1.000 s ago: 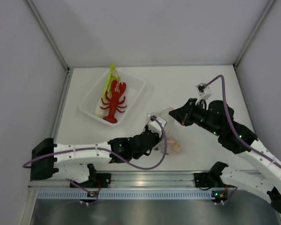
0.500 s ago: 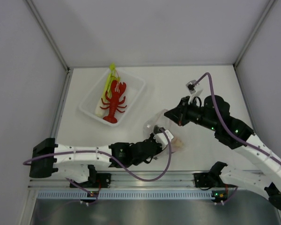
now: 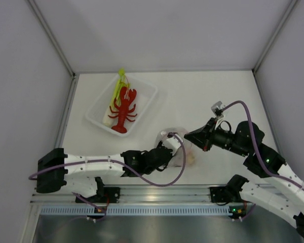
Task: Open the zip-top bag and remove the fake food
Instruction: Pick up the fake vegetable from the zipper food storage bag.
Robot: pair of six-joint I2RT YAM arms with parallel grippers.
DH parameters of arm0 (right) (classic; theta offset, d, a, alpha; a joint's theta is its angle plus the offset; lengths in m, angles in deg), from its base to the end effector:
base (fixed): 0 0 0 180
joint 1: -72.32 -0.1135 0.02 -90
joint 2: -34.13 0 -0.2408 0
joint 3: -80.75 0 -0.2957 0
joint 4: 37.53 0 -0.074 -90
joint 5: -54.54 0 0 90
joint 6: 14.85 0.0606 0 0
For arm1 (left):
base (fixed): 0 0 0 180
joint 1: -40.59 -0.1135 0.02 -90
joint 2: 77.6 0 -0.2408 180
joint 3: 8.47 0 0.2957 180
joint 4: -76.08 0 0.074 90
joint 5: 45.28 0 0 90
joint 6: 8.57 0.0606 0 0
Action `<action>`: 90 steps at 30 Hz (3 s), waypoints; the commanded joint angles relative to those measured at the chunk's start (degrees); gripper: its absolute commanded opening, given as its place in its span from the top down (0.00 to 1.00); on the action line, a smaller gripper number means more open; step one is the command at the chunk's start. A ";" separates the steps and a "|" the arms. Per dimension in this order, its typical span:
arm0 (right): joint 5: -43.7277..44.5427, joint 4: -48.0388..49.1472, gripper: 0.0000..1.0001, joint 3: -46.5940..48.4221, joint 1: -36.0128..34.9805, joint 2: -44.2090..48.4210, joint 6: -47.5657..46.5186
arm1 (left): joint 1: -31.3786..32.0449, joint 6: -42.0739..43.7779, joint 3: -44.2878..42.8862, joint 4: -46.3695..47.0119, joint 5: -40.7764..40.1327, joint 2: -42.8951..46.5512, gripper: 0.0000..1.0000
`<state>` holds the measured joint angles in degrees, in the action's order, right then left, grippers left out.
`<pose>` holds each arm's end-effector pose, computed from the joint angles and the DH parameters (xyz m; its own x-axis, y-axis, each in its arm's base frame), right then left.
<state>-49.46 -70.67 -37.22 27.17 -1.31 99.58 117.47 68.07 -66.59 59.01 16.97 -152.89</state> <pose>0.1449 0.1664 0.3703 -0.4278 0.1389 -0.8931 -0.7474 0.5013 0.4360 0.1062 -0.3314 0.1873 -0.3032 0.4001 -0.8649 0.7240 0.6868 0.0639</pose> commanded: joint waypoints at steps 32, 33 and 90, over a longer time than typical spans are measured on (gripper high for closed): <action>9.16 19.41 1.00 -21.14 -0.03 10.13 24.97 | -11.31 -17.48 -19.70 -24.88 18.76 -20.16 0.78; 9.51 19.06 1.00 -21.58 -0.12 9.87 24.80 | -11.58 -18.27 -18.64 -22.95 19.57 -20.51 0.74; 10.03 45.86 1.00 -16.13 -6.27 -15.28 35.78 | -17.47 -19.59 -14.86 -40.26 5.94 3.30 1.00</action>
<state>-44.22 -26.63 -52.28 21.43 -19.45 136.80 100.18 49.45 -83.42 19.60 20.14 -148.78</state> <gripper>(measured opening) 0.005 0.012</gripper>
